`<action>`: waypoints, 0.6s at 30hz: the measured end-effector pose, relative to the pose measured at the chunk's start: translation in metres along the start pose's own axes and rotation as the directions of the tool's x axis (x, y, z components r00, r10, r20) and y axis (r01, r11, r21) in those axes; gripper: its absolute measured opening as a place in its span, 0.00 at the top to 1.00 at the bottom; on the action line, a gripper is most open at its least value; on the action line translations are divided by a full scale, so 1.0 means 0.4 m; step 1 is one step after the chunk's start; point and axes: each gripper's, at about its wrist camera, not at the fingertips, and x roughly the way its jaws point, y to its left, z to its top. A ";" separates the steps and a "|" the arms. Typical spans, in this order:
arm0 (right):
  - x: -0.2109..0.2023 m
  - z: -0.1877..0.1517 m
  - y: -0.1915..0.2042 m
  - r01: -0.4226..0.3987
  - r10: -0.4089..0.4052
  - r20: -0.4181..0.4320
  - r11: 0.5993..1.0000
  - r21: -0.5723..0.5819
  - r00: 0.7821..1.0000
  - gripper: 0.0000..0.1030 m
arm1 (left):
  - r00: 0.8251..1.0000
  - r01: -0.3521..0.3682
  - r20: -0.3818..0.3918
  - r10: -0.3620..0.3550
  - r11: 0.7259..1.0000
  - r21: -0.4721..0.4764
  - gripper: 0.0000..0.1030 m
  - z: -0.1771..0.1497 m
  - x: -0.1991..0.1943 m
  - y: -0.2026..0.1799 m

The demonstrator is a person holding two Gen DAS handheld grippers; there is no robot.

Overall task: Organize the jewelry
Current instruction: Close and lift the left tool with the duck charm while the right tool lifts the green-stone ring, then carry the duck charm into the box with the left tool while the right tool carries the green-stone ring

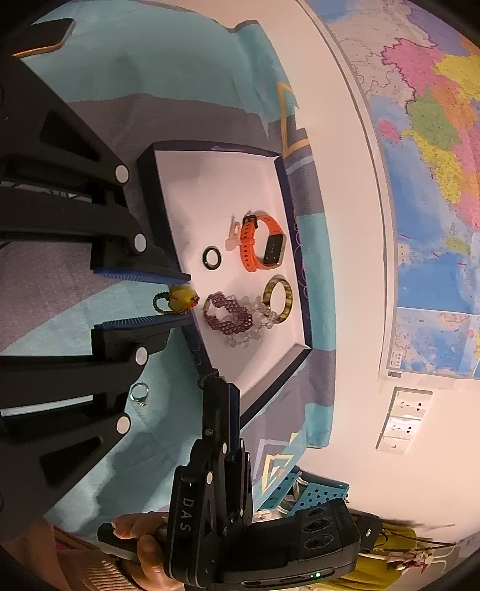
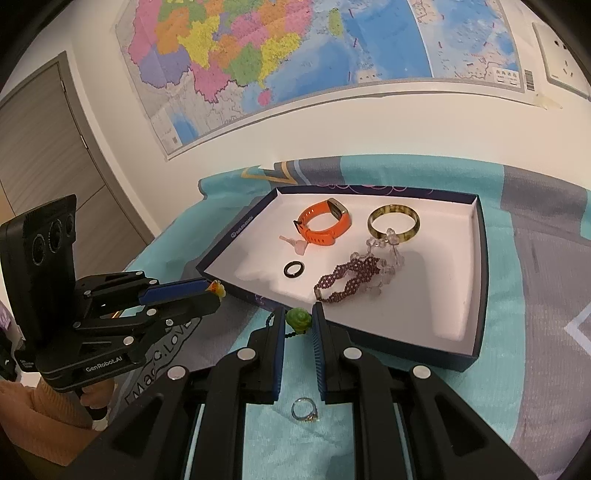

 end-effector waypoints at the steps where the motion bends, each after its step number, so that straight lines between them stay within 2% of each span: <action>1: 0.002 0.002 0.000 0.000 0.000 0.001 1.000 -0.001 1.000 0.88 | 1.000 0.000 0.002 0.000 1.000 -0.001 0.84 0.004 0.002 0.001; 18: 0.032 0.038 -0.016 0.009 -0.009 0.000 1.000 0.006 1.000 0.88 | 1.000 -0.002 0.008 0.002 1.000 -0.008 0.84 0.045 0.036 0.015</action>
